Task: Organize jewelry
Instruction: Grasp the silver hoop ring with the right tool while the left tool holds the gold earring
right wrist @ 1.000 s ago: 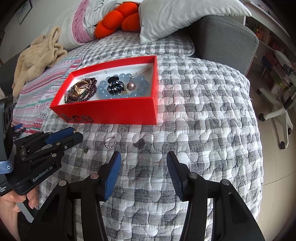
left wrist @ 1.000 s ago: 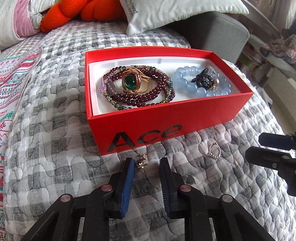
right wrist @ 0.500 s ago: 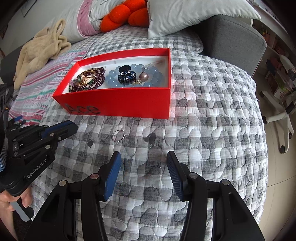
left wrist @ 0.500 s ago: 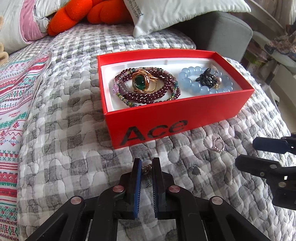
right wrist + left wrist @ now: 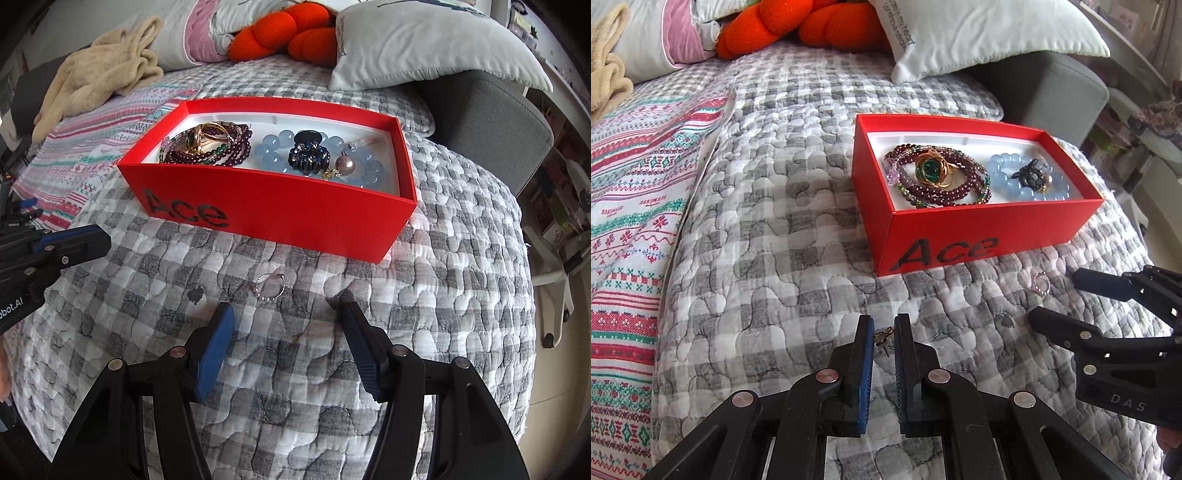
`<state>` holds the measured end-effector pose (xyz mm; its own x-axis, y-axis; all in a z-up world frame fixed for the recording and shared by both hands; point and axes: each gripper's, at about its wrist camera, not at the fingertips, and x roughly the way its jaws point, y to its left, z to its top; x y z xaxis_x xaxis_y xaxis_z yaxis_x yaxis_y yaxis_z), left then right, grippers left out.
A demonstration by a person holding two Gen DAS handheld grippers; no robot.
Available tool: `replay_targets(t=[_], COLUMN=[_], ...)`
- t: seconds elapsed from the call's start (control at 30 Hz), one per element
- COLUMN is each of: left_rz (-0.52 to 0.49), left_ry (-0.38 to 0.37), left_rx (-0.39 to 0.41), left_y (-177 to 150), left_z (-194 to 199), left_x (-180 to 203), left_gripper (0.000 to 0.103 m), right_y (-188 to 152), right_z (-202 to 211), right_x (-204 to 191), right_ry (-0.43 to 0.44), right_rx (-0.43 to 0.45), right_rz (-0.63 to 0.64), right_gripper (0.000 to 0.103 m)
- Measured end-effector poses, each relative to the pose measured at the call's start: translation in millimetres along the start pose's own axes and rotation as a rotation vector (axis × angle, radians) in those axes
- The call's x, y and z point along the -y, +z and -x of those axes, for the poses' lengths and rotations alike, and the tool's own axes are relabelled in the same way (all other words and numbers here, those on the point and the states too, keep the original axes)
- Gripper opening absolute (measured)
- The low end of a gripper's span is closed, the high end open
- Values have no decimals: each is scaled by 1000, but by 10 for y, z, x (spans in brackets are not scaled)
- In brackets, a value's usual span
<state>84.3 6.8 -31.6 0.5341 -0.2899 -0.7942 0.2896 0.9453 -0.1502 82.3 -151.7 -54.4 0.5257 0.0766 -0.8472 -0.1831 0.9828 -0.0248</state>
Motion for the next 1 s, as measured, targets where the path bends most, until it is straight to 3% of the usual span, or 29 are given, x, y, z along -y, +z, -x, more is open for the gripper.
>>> replay_targets(t=[0.2,0.27,0.5,1.0], left_rz=[-2,-4,-6,17], left_ry=[-3,-3,0,-14], left_rx=[-1,-1,-6,10], left_y=[-3,-1,-5,36], left_z=[20,27,17,82], left_x=[-1,7,26,-21], left_gripper=[5,5,5,5], right_y=[42,60,77,86], right_z=[-18,-16,-20,26], right_x=[-32,-51,-104,-103], right_ry=[-1,13,38,48], right_rx=[28,36,40,27], right_rz=[37,56,96,84], right_gripper=[53,40,22,17])
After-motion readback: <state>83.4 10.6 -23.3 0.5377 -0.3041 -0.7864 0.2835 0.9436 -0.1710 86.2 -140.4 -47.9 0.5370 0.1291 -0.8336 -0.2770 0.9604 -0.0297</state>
